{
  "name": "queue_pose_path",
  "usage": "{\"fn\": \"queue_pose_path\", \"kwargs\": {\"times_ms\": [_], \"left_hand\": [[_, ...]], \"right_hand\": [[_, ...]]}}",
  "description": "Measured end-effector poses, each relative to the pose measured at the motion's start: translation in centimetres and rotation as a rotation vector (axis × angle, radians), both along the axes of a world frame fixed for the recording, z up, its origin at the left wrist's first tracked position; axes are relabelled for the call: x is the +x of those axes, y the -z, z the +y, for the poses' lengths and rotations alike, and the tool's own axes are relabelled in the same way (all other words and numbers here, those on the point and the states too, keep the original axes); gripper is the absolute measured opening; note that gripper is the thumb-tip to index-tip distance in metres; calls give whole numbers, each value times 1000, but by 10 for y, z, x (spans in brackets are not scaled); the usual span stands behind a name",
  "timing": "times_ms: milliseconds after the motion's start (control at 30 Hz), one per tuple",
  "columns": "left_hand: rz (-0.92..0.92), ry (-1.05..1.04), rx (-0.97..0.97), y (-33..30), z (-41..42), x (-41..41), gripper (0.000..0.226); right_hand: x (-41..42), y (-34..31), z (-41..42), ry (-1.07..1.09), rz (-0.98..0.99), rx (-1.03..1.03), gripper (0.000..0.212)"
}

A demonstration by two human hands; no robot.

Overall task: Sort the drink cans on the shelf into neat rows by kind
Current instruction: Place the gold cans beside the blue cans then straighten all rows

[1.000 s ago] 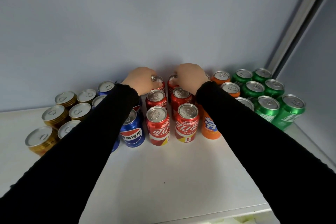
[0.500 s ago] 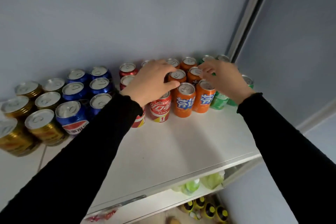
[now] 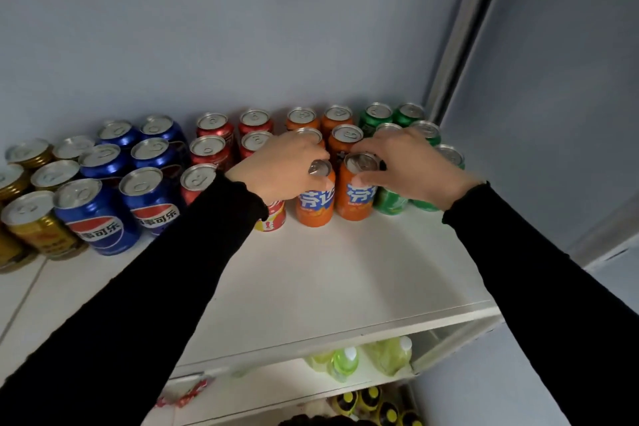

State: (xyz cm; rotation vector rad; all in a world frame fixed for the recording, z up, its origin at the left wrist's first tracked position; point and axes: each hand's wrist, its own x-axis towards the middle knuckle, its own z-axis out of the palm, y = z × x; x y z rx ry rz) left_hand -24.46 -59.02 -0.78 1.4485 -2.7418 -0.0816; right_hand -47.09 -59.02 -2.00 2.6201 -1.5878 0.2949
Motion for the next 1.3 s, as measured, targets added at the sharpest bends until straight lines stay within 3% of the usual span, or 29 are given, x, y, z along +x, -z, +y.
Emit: {"fn": "queue_pose_path", "kwargs": {"times_ms": [100,233,333,400,533,733,1000,1167,1300], "left_hand": [[-27,-36,-27,0,1,-1,71],[4,-59,-11,3,0,1,78],[144,-123,-57,-6,-6,3,64],[183,-182,-141,-13,-17,3,44],[87,-263,-112,-13,-39,-2,38],[49,-263,8,-9,-48,-13,40],[31,-213,104,-13,-71,-2,55],[224,-366,-50,-18,-108,3,42],[89,-402,57,-17,-123,-4,61]], "right_hand": [[-5,-1,0,-58,10,-27,46],[-8,-6,-4,-126,6,-9,45],[-12,-19,-12,-88,-170,37,52],[-12,-26,-28,-44,-254,-32,43],[2,-20,-63,23,-67,-28,46],[11,-5,-83,-38,69,35,43],[0,-23,-90,-69,22,220,51],[1,-38,-123,64,-117,79,41],[20,-29,-142,95,-24,142,53]]}}
